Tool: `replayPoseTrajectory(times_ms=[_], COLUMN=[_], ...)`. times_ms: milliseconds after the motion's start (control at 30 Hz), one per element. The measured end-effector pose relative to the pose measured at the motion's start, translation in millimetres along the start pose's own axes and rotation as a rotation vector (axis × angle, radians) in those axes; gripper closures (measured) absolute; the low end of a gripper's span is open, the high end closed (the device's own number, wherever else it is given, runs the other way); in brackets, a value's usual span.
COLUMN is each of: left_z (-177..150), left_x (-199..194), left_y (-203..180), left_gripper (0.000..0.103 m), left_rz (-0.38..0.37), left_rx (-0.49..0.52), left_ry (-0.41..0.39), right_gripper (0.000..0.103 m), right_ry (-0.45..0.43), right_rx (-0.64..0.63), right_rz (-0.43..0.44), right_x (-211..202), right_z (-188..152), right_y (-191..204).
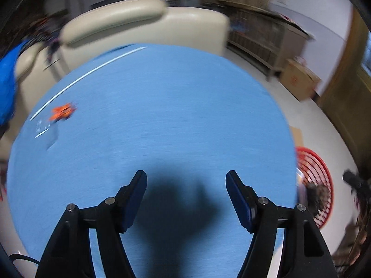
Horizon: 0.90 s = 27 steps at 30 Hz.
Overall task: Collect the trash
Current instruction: 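Move both tools back over the table toward the orange wrappers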
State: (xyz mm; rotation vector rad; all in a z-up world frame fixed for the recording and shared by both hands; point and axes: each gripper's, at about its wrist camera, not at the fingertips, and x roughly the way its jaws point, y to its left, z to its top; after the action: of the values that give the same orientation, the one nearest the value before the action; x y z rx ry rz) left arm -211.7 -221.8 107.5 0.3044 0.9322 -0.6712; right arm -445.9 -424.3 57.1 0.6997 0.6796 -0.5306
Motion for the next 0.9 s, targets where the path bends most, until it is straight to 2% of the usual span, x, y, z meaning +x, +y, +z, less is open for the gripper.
replayPoseTrajectory(times_ms=[133, 267, 400, 567, 700, 900], left_z=[0.0, 2.4, 2.7, -3.5, -2.6, 8.0], left_x=[3.5, 16.6, 27.6, 39.6, 46.4, 59.6], left_y=[68.0, 134.0, 176.2, 214.6, 231.5, 248.9], left_gripper=[0.031, 0.031, 0.031, 0.031, 0.031, 0.031], left_rz=[0.075, 0.185, 0.243, 0.287, 0.305, 0.325], left_rx=[-0.133, -0.247, -0.307, -0.365, -0.391, -0.414], left_ry=[-0.012, -0.011, 0.002, 0.017, 0.028, 0.029], right_gripper=[0.035, 0.035, 0.035, 0.035, 0.035, 0.034], right_ry=[0.055, 0.093, 0.133, 0.182, 0.215, 0.212], right_rx=[-0.087, -0.151, -0.211, -0.301, -0.365, -0.445], right_rz=[0.032, 0.052, 0.061, 0.074, 0.077, 0.031], right_x=[23.2, 42.2, 61.7, 88.8, 114.4, 144.9], right_z=[-4.5, -8.9, -13.0, -16.7, -20.4, -23.4], right_y=[44.6, 80.7, 109.8, 150.8, 182.6, 215.3])
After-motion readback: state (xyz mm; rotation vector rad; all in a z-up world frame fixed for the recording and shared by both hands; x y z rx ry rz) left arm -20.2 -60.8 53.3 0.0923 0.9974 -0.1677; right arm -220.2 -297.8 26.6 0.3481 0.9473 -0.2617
